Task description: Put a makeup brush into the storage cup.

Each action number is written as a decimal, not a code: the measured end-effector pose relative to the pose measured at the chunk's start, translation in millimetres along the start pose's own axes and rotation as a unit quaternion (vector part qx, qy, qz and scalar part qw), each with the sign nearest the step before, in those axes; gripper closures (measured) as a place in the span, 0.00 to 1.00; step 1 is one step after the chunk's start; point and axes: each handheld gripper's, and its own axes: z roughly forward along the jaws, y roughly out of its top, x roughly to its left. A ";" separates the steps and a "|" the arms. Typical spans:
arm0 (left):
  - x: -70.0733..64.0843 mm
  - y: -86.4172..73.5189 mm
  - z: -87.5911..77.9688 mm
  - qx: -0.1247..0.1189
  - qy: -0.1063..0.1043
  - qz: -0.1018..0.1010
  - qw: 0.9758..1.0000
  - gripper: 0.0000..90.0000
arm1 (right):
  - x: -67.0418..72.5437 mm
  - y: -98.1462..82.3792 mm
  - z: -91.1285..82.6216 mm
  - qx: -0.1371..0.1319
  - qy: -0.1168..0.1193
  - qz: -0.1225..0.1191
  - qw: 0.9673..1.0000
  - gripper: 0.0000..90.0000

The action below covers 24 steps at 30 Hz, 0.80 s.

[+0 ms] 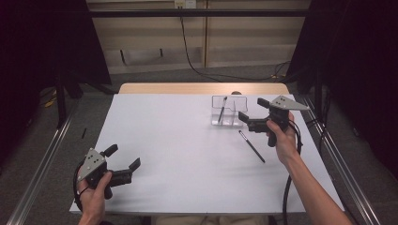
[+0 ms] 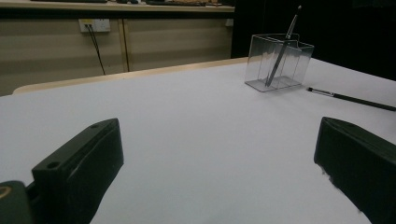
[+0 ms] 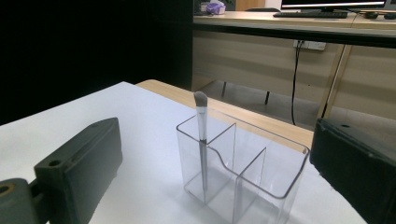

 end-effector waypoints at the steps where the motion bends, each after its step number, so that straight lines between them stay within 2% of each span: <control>1: -0.2 -0.1 -0.1 0.000 0.000 -0.001 1.000 0.01 | -0.4 -1.6 -2.6 0.000 0.000 -0.002 1.000 0.02; 5: -0.2 -0.2 -0.2 -0.001 0.000 -0.002 1.000 0.01 | -0.5 -8.9 -12.7 -0.001 -0.016 -0.005 1.000 0.02; 7: -0.4 0.0 -0.3 -0.001 0.001 -0.001 1.000 0.01 | -0.5 -10.7 -17.2 0.005 -0.015 -0.003 1.000 0.02; 13: -1.6 0.5 -0.9 -0.002 -0.002 0.002 1.000 0.01 | 2.0 -12.5 -32.3 -0.008 -0.015 -0.002 1.000 0.02; 15: -1.8 0.5 -1.2 -0.001 -0.001 0.004 1.000 0.02 | 4.0 -17.2 -36.3 0.003 -0.013 -0.005 1.000 0.02; 21: -3.4 1.1 -1.4 -0.007 -0.005 0.004 1.000 0.02 | 7.0 -26.7 -52.7 0.002 -0.015 -0.007 1.000 0.02; 24: -4.4 1.0 -1.2 -0.006 -0.005 0.004 1.000 0.01 | 4.9 -31.2 -60.7 0.011 -0.020 -0.005 1.000 0.02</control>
